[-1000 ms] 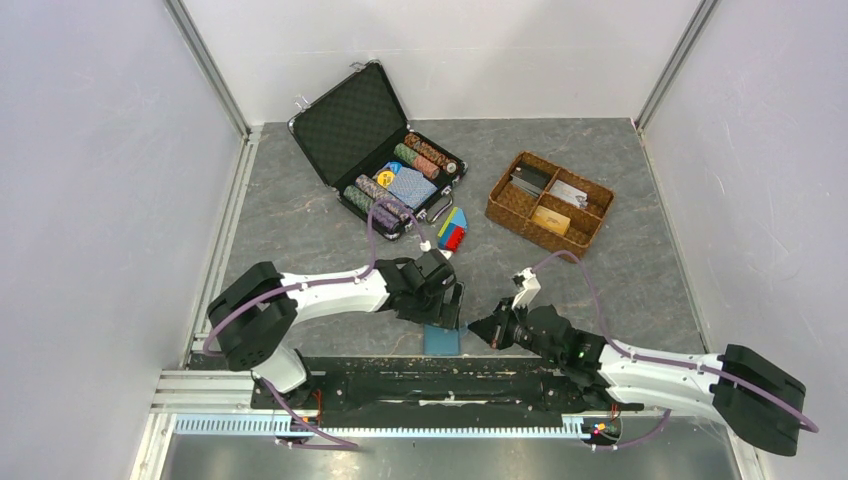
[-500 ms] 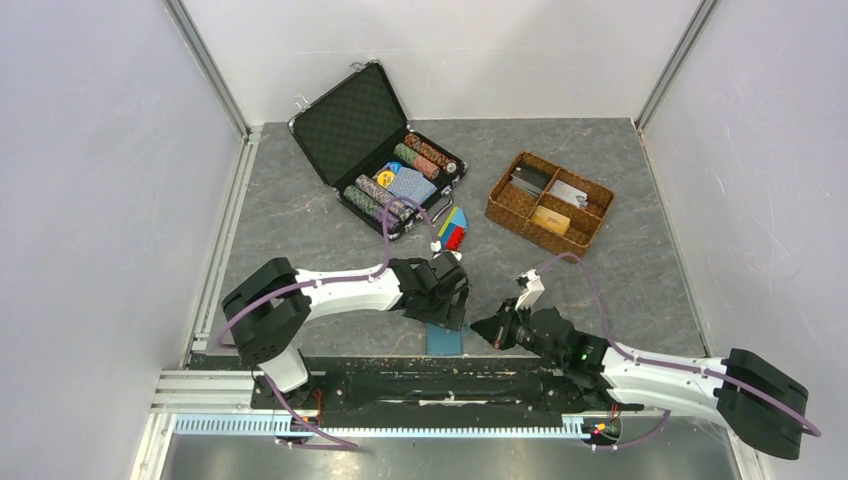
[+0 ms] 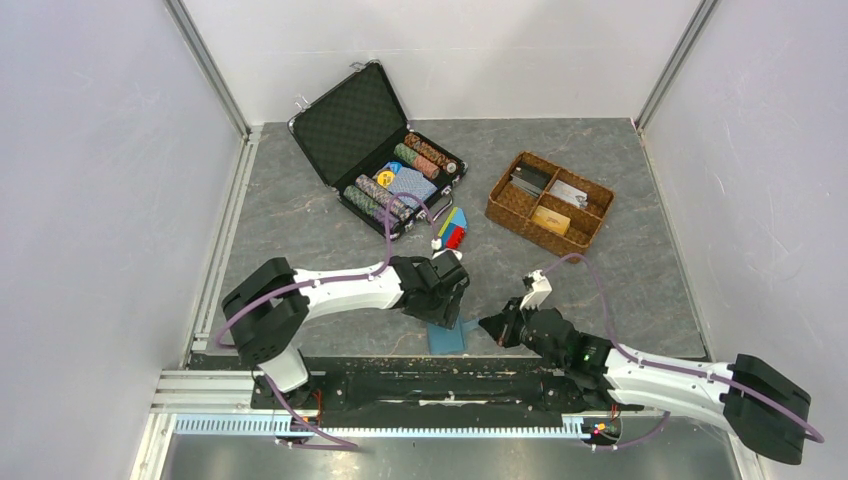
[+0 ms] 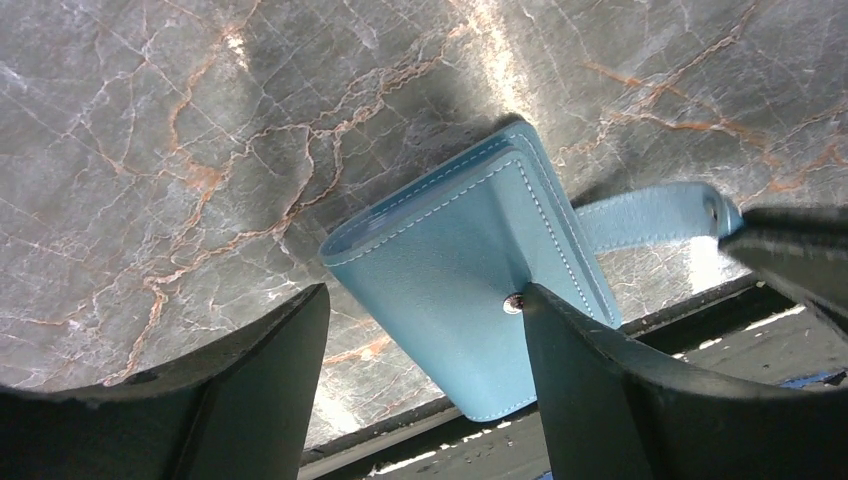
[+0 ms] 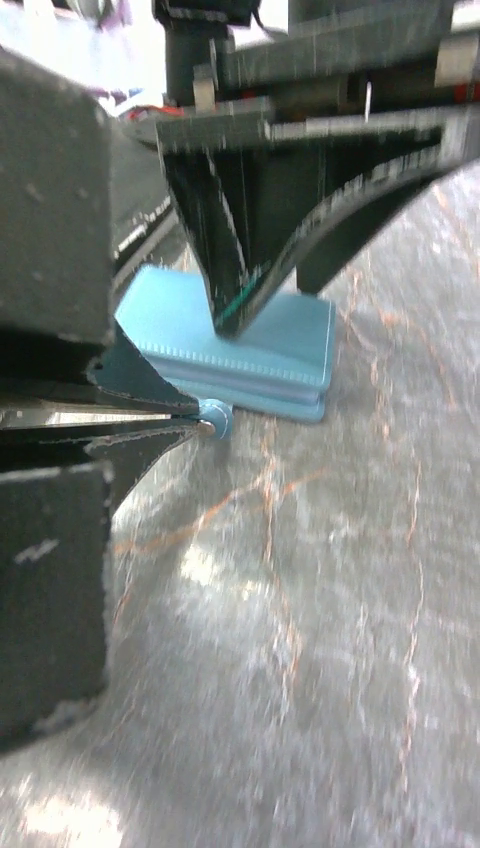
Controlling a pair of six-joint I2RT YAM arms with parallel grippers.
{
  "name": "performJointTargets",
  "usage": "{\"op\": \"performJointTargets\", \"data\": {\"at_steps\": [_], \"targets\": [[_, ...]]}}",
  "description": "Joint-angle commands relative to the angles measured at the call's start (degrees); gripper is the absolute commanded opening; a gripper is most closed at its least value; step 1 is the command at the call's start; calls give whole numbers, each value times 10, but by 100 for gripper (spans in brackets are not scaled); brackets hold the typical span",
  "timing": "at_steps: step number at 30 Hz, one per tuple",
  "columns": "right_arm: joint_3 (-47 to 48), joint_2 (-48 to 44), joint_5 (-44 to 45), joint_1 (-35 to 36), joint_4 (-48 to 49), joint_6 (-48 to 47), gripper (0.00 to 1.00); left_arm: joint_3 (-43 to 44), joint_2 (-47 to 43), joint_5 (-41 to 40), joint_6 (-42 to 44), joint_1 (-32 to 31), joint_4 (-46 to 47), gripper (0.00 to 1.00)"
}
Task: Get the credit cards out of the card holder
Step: Open the card holder at the center of the board.
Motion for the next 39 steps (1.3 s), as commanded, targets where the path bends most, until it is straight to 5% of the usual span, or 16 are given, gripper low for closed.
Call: {"op": "performJointTargets", "data": {"at_steps": [1, 6, 15, 25, 39], "targets": [[23, -6, 74, -7, -61, -26, 5, 13, -31, -15, 32, -1, -10, 76], [53, -16, 102, -8, -134, -28, 19, 4, -52, 6, 22, 0, 3, 75], [176, -16, 23, -8, -192, -80, 23, -34, -148, 43, -12, 8, 37, 70], [182, 115, -74, 27, -40, -54, 21, -106, -205, 76, -30, 57, 48, 56], [164, 204, -22, 31, -29, -28, 33, -177, -171, 141, -49, 67, 156, 34]]}}
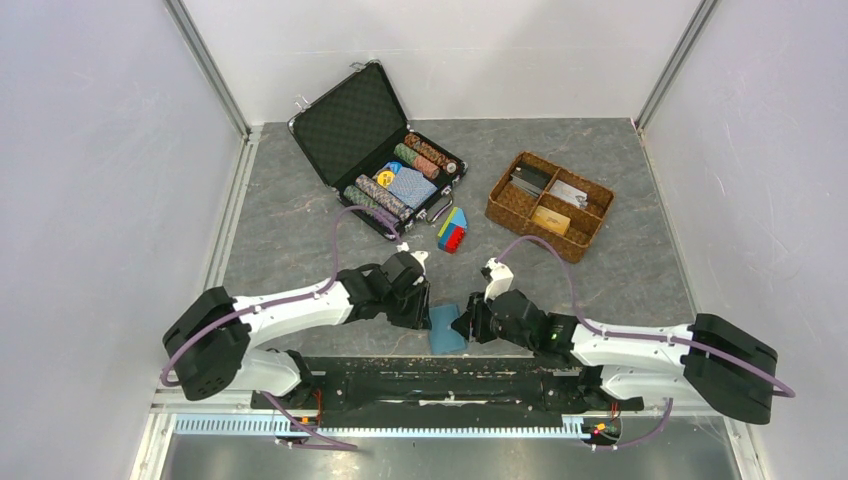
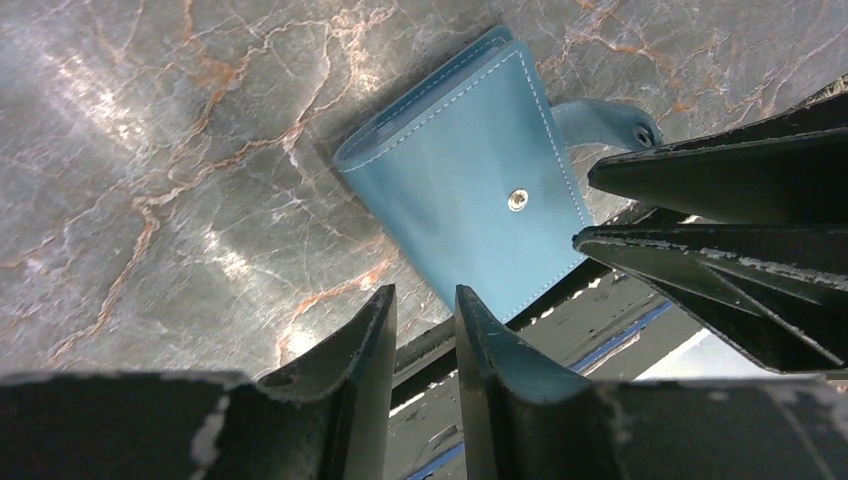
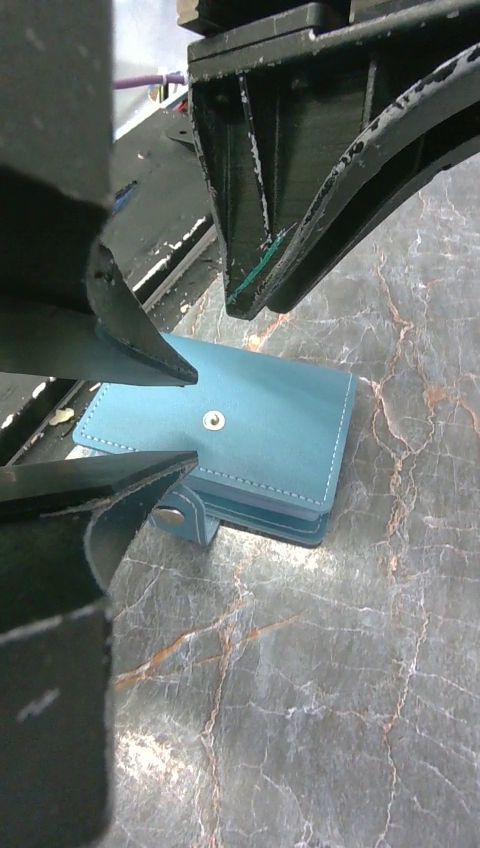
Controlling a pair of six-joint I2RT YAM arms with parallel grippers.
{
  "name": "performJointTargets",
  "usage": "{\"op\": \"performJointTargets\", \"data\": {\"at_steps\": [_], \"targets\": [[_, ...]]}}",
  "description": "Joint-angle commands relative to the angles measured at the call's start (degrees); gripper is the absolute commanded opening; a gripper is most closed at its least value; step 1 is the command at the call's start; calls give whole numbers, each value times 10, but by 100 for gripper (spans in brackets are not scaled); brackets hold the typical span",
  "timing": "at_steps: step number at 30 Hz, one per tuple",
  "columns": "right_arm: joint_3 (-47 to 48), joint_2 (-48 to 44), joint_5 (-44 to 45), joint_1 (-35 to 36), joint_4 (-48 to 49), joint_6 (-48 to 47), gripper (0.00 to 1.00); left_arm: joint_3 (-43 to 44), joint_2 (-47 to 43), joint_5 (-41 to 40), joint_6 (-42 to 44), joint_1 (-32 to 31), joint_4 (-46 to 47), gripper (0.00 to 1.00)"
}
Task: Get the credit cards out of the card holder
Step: Open the card holder at the center of the board.
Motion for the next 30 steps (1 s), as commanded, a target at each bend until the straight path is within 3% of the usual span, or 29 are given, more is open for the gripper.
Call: {"op": "performJointTargets", "data": {"at_steps": [1, 10, 19, 30], "targets": [[-3, 9, 25, -1, 26, 18, 34, -7, 24, 25, -28, 2, 57, 34], [-35, 12, 6, -12, 58, 28, 42, -24, 49, 32, -29, 2, 75, 33], [-70, 19, -47, -27, 137, 47, 41, -32, 63, 54, -35, 2, 108, 32], [-73, 16, -64, -34, 157, 52, 39, -46, 67, 73, -40, 2, 141, 30]]}}
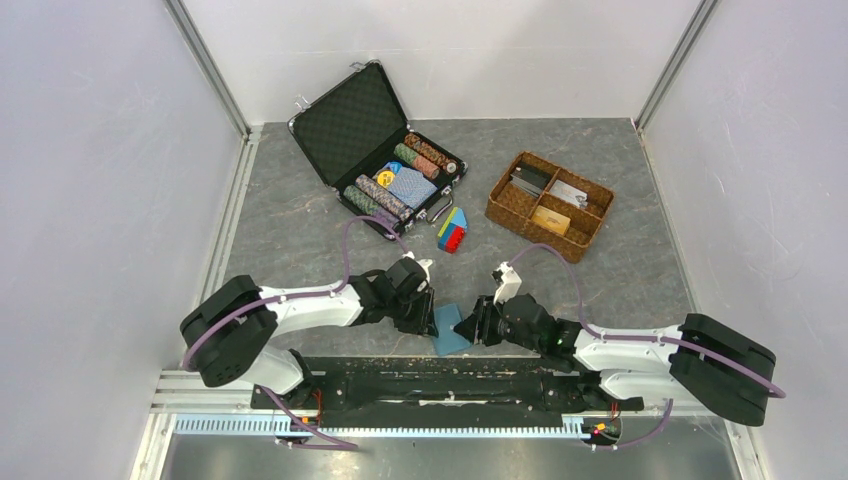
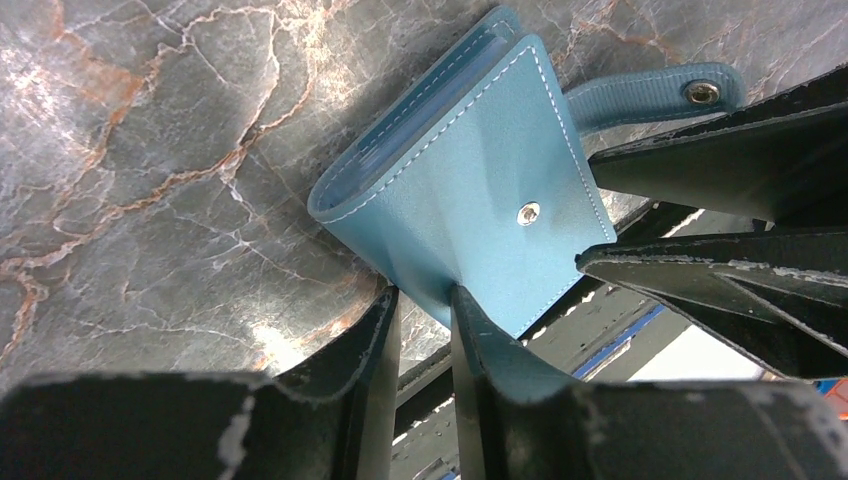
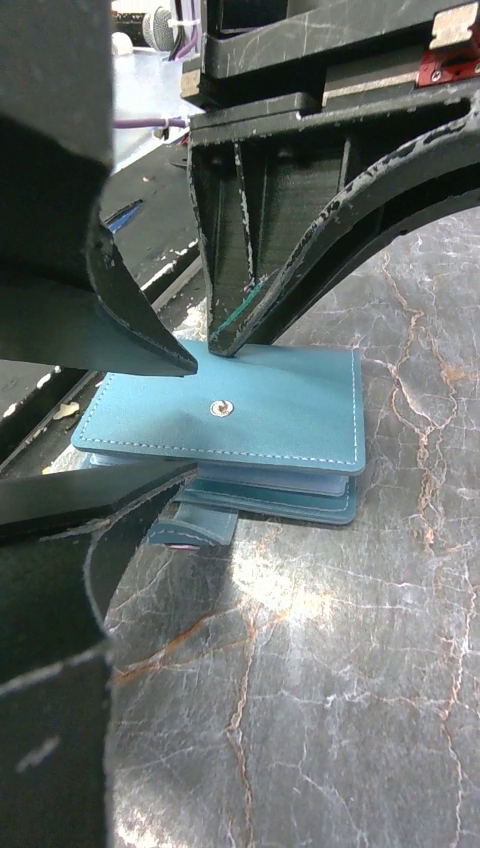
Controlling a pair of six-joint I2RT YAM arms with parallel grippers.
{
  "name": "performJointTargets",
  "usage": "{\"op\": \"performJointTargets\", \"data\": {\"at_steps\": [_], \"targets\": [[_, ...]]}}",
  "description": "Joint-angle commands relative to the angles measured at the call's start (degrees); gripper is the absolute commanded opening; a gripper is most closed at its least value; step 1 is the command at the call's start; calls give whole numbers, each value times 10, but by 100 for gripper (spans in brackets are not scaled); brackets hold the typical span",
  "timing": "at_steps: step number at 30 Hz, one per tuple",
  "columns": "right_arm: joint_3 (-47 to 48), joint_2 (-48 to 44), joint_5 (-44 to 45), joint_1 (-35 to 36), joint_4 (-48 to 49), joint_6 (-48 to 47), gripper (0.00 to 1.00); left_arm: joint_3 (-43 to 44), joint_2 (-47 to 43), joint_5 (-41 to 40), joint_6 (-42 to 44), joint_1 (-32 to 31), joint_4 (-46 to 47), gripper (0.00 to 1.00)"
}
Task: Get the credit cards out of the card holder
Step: Open the card holder at the center of the board.
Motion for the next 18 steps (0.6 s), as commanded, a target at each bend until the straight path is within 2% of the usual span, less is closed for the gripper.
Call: {"op": "performJointTargets", "data": {"at_steps": [1, 8, 13, 18], "targets": [[1, 0, -13, -2, 44, 7, 39, -8, 2, 14, -16, 1, 30, 28], [0, 1, -11, -4, 36, 8, 39, -16, -4, 11, -14, 1, 31, 25], [-6, 0, -35, -5, 76, 14, 35, -24, 1, 29, -20, 1, 55, 20], [-5, -9, -41, -4, 101, 15, 33, -19, -7, 31, -25, 1, 58, 18]]}}
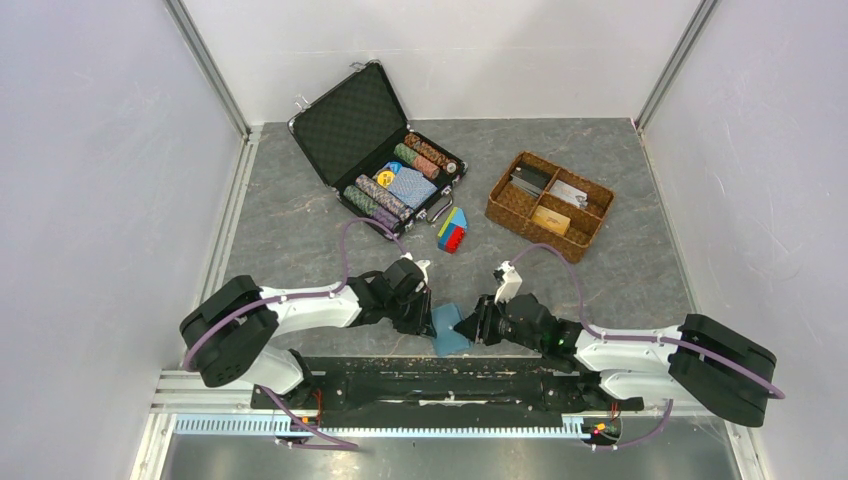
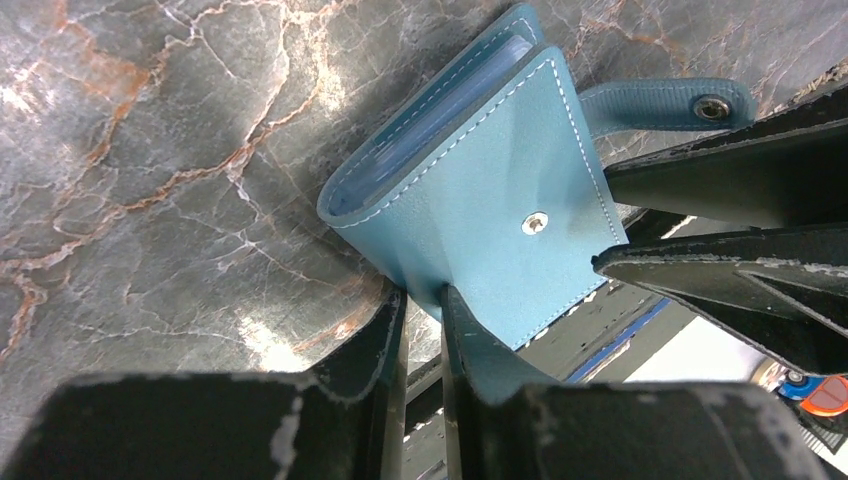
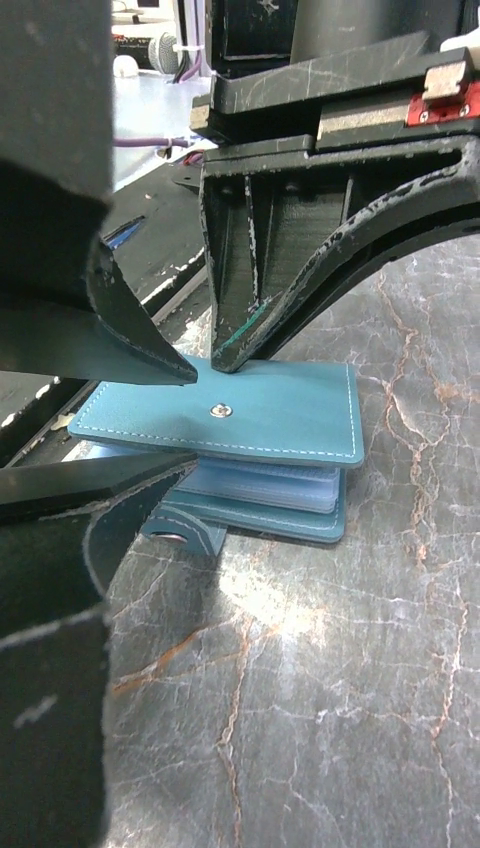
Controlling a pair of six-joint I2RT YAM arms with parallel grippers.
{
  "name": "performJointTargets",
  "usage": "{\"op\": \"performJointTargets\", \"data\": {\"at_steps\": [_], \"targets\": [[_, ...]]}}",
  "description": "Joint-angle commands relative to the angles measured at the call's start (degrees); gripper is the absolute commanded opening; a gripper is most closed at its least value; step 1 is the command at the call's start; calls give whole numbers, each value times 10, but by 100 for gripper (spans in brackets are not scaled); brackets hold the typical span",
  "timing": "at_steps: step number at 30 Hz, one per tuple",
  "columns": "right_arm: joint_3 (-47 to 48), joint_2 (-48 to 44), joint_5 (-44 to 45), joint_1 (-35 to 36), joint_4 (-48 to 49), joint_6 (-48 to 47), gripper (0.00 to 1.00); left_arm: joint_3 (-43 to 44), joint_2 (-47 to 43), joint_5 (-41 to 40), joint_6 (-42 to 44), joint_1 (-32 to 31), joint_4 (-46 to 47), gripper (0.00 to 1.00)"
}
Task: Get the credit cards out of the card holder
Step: Open the card holder at the center of the board.
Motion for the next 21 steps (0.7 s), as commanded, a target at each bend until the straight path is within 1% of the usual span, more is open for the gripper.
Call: {"op": "performJointTargets", "data": {"at_steps": [1, 2, 6, 7, 11, 16, 21], "targets": [[3, -9, -23, 2, 81, 11, 33, -2, -9, 18, -19, -4, 33, 19], [3, -8, -40, 2, 84, 11, 33, -1, -11, 15, -19, -5, 31, 19], [7, -2, -51, 3, 98, 12, 33, 3, -18, 4, -22, -5, 17, 21], [7, -1, -53, 2, 98, 12, 32, 4, -21, -5, -25, -5, 10, 24], [10, 3, -56, 3, 100, 11, 32, 6, -53, -35, -28, -1, -27, 29], [15, 3, -59, 2, 101, 10, 32, 10, -110, -62, -36, 10, -77, 38], [27, 16, -70, 3, 110, 8, 32, 10, -166, -68, -49, 28, -100, 51]]}}
